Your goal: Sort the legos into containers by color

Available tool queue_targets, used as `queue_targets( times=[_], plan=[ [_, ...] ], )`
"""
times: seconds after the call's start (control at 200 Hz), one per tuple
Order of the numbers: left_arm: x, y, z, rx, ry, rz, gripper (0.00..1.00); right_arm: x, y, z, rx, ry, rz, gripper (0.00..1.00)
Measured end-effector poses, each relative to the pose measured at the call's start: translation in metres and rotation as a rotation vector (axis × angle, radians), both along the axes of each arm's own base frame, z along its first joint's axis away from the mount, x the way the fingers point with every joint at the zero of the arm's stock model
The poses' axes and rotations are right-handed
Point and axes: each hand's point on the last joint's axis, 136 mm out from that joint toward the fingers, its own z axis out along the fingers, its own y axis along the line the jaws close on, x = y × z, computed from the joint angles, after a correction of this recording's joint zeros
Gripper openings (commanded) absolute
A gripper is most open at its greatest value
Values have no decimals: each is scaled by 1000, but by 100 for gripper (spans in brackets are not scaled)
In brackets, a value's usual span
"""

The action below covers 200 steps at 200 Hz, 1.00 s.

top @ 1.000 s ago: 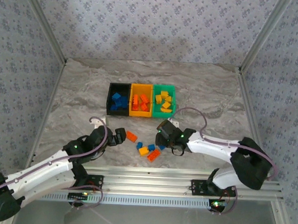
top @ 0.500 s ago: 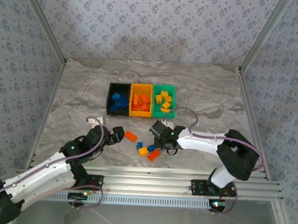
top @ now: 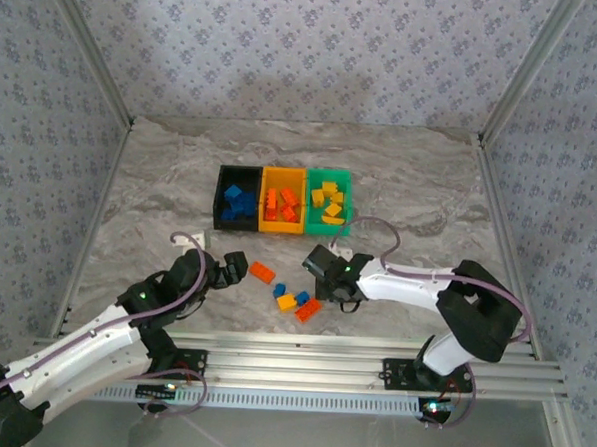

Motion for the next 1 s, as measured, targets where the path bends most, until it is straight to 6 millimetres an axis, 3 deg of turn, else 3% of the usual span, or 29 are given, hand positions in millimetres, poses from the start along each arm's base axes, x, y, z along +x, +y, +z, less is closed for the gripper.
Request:
queue_targets(
  times=[0.25,0.415,0.625,0.735,0.86,0.999],
  plan=[
    [0,-1,-2,7,7,-8,100,0,1,5,13,-10,8,36],
    [0,0,-4,13,13,-4,100,14,19,43,87,-89,73,36],
    [-1,2,-5,20,20,-4,100,69,100,132,273,-270,217,36],
    [-2,4,-8,29,29,-2,99,106,151,162,355,-341,299,36],
    [-4,5,-10,33,42,1,99,149,194,169,387,-390,354,37],
    [-6,5,-13,32,58,-1,100,191,225,153,386,-399,371,38]
  ],
)
